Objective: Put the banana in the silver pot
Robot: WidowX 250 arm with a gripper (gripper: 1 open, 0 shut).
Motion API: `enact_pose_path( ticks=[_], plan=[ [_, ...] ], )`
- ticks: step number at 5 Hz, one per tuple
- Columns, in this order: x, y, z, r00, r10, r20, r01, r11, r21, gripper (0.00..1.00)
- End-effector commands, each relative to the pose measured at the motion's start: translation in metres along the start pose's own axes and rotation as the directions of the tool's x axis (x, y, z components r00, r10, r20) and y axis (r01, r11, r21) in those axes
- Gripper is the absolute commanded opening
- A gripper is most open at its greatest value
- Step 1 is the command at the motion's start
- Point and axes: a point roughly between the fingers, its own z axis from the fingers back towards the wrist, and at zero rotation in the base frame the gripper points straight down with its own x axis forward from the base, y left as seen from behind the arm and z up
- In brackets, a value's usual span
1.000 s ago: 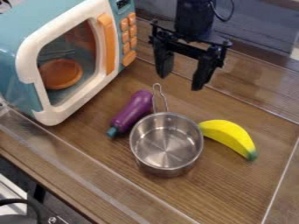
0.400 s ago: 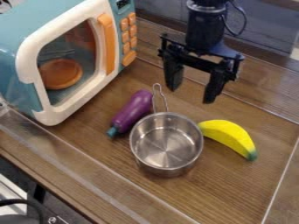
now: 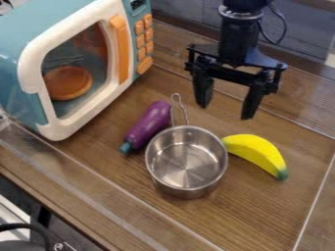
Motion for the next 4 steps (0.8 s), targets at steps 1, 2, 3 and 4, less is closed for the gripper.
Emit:
enact_pose_path(
  ticks=[1,2,3,4],
  plan=[
    [0.003,-0.01,0.005,0.992,0.122,0.043,-0.121,0.992,-0.031,1.0],
    [0.007,-0.02,0.0,0.961,0.27,0.058,-0.265,0.961,-0.077,1.0],
    [0.008,-0.031,-0.01,0.921,0.384,0.061,-0.374,0.919,-0.124,1.0],
    [0.009,-0.041,-0.02,0.868,0.493,0.053,-0.479,0.861,-0.168,1.0]
  ],
)
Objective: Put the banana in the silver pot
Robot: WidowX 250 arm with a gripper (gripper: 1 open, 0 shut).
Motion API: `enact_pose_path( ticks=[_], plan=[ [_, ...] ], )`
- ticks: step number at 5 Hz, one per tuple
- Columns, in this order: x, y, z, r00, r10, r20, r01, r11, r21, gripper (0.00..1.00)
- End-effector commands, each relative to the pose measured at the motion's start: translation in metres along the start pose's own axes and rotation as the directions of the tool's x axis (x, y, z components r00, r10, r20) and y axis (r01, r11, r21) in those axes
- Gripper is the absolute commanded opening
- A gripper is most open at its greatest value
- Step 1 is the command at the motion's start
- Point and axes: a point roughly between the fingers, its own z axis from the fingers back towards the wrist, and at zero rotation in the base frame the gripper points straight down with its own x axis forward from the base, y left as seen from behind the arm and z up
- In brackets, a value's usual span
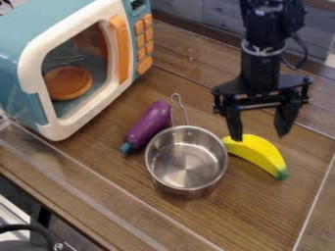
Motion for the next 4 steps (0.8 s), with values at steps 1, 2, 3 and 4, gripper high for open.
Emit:
enact_pose_path(
  ticks=[1,2,3,4],
  plan=[
    [-0.002,-0.01,-0.004,0.998,0.065,0.023,-0.064,0.997,-0.051,1.0],
    [-0.003,-0.014,-0.015,0.994,0.105,0.025,-0.103,0.992,-0.066,1.0],
    [-0.002,-0.016,-0.025,0.987,0.158,0.023,-0.156,0.985,-0.078,1.0],
    [-0.001,-0.018,-0.033,0.982,0.189,0.024,-0.187,0.979,-0.086,1.0]
  ],
)
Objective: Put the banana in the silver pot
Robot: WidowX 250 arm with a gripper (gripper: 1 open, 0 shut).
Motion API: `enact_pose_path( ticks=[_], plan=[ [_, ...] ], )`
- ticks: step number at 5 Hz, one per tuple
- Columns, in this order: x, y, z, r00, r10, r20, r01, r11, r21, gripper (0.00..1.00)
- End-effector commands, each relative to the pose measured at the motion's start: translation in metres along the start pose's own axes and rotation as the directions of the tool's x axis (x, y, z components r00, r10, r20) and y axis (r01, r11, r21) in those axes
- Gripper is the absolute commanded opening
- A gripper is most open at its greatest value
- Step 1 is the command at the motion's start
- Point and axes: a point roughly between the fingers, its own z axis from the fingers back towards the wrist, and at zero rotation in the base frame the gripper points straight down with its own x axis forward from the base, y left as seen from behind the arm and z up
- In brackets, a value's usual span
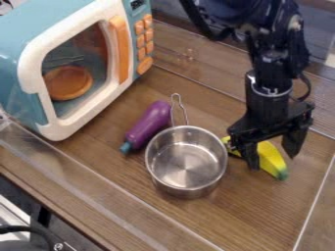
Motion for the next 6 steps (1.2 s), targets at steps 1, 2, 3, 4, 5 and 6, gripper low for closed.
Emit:
enact_pose_path(
  ticks=[1,2,3,4,5,6],
  plan=[
    [-0.0003,-0.0074,0.0033,1.0,0.001,0.013,-0.001,1.0,-0.03,1.0],
    [0.0011,-0.0082,-0.0005,1.0,0.009,0.014,-0.009,1.0,-0.03,1.0],
    [0.0022,-0.0092,-0.0036,1.0,0.013,0.014,-0.013,0.999,-0.03,1.0],
    [0.0034,-0.0102,-0.006,1.0,0.014,0.017,-0.014,0.999,-0.029,1.0],
    [0.0039,-0.0102,-0.0057,1.0,-0.002,0.021,0.002,1.0,-0.023,0.0],
    [0.0027,-0.0081,0.0005,0.999,-0.032,0.03,0.032,0.999,-0.011,0.0]
  ],
)
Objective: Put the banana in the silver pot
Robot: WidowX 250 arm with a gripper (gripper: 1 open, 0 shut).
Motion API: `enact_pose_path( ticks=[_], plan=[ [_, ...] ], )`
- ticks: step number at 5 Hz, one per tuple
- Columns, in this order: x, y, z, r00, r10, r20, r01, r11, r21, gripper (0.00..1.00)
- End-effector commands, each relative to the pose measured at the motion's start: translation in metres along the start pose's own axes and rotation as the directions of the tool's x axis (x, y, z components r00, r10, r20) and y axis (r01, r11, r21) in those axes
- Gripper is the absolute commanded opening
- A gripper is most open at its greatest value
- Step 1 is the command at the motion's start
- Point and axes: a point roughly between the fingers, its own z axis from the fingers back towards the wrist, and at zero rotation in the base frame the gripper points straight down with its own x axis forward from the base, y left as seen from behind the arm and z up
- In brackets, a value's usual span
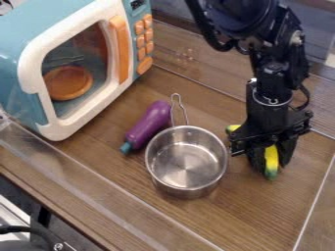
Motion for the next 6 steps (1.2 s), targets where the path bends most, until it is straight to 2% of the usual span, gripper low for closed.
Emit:
enact_pose_path(
  ticks=[1,3,4,5,6],
  plan=[
    [-0.001,-0.007,0.021,0.998,-0.046,0.034,0.047,0.998,-0.029,0.0],
    [-0.005,-0.002,0.043,0.991,-0.124,0.056,0.125,0.992,-0.009,0.0],
    [-0.006,0.004,0.067,0.982,-0.175,0.067,0.177,0.984,-0.01,0.0],
    [-0.012,0.016,0.092,0.965,-0.253,0.064,0.254,0.967,-0.007,0.0],
    [-0.017,0.029,0.114,0.94,-0.335,0.059,0.335,0.942,0.001,0.0]
  ],
)
